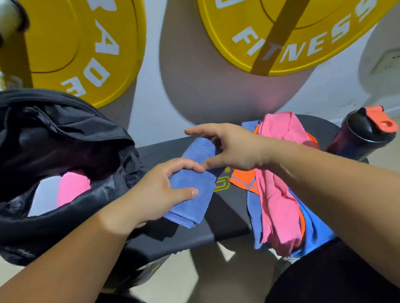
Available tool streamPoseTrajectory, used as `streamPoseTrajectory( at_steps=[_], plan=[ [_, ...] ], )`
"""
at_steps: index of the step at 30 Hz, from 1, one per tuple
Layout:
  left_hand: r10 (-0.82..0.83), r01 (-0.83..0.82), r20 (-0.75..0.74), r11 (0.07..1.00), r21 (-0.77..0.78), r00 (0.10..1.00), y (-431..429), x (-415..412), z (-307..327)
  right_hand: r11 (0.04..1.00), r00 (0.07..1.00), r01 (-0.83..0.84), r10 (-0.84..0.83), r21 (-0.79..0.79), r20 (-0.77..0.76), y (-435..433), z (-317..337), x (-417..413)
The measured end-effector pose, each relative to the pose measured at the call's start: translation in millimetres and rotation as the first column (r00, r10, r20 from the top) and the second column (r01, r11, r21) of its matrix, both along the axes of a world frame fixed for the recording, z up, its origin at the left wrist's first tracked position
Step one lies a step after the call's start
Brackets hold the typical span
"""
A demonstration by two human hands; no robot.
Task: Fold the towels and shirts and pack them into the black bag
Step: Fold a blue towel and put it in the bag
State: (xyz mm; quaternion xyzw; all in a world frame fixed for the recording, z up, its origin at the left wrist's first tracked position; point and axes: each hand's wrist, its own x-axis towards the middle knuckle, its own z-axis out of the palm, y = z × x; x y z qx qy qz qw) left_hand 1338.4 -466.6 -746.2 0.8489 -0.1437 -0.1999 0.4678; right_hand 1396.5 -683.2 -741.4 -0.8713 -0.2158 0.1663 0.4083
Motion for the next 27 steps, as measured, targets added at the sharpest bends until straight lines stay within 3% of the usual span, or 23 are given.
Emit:
streamPoseTrajectory(
  at_steps=[9, 13, 16, 18, 20, 23, 27],
  plan=[
    [0.278, -0.296, 0.136, 0.945, 0.136, 0.951, 135, -20, 66, 0.998, 0.992, -0.025, 0.017, 0.066, 0.123, 94, 67, 6],
    [0.387, -0.397, 0.091, 0.896, 0.2, 0.918, 204, -13, 70, 0.978, 0.977, -0.2, 0.195, 0.059, 0.09, 155, 84, 10],
    [0.498, -0.49, -0.035, 0.863, 0.124, 0.867, 224, -3, 52, 0.928, 0.925, -0.282, 0.331, -0.244, 0.187, 198, 84, 25],
    [0.553, -0.545, -0.14, 0.833, 0.093, 0.821, 227, 2, 38, 0.832, 0.899, -0.248, 0.389, -0.496, 0.203, 215, 82, 40],
    [0.529, -0.499, -0.21, 0.847, 0.181, 0.822, 226, 4, 23, 0.778, 0.894, -0.248, 0.414, -0.577, 0.174, 226, 82, 54],
    [0.418, -0.275, -0.267, 0.853, 0.443, 0.868, 231, 2, 6, 0.808, 0.907, -0.21, 0.371, -0.55, 0.199, 235, 82, 74],
    [0.364, -0.069, -0.478, 0.845, 0.53, 0.8, 250, 9, 5, 0.858, 0.9, -0.256, 0.38, -0.446, 0.214, 238, 76, 92]
  ],
)
